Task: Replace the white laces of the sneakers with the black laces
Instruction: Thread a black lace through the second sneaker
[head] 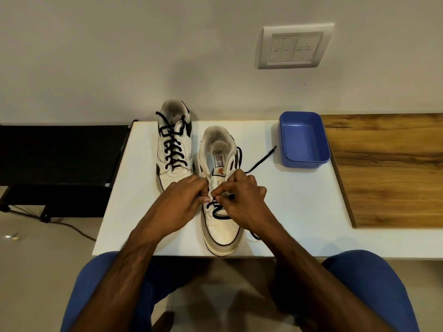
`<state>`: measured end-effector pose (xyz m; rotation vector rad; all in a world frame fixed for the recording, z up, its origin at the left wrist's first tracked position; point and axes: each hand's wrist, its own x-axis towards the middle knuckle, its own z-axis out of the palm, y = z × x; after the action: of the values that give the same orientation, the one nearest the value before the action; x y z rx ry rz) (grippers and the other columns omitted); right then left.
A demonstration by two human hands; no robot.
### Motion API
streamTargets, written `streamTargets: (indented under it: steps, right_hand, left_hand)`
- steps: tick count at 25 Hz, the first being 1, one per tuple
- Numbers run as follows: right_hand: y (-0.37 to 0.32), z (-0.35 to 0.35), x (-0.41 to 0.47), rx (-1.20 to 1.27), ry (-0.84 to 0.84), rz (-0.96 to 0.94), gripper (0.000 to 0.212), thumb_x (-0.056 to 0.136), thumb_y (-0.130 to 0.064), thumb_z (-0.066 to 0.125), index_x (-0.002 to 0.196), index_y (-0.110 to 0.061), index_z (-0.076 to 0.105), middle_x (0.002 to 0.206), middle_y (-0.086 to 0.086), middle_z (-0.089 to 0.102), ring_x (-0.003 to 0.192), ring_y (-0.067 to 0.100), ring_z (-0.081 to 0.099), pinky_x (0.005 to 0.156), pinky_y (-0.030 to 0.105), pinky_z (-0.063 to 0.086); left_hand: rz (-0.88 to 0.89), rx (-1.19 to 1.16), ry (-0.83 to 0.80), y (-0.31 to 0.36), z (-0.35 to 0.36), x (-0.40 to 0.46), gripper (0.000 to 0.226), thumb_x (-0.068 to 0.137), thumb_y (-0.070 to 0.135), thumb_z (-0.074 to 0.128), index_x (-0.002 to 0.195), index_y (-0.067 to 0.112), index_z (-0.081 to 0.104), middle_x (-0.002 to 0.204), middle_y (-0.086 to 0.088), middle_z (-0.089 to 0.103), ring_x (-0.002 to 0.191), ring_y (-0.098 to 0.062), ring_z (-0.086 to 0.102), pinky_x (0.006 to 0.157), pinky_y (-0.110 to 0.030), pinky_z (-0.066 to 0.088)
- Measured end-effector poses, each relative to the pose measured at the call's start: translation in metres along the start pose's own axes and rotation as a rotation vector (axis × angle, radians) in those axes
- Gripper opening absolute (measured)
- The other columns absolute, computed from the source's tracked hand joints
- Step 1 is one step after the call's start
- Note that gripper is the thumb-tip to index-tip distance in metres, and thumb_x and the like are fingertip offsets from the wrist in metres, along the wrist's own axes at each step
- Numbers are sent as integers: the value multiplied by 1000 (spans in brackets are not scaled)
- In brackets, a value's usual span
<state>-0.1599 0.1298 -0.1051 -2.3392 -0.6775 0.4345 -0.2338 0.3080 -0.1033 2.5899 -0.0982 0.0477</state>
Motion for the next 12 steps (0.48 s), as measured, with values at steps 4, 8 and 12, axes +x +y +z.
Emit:
streamTargets:
  steps: [4,8,12]
  right_hand:
    - [7,-6,4,-77,11,-63,17,98,-35,58,104,-42,73,99,-15,42,103,6,35,85,33,18]
    - [20,-15,8,-74,-47,-182,23,102,-26,54,112,-38,71,101,-12,48,105,10,43,89,36,23]
    - [34,-23,10,-87,19,-326,31,101,-17,56,128,-33,63,110,-10,57,99,10,53,87,38,36]
  left_hand:
    - [-139,-449,57,1,-20,-8,14,102,14,52,88,14,49,99,1,69,89,-16,65,76,-27,50]
    - [-275,-984,199,3,-39,-12,16,104,13,43,89,8,42,88,-16,71,70,-28,65,65,-28,49]
    - [-253,-347,-17,0,-23,-11,15,101,39,54,95,25,56,76,1,63,67,-10,55,64,-25,44]
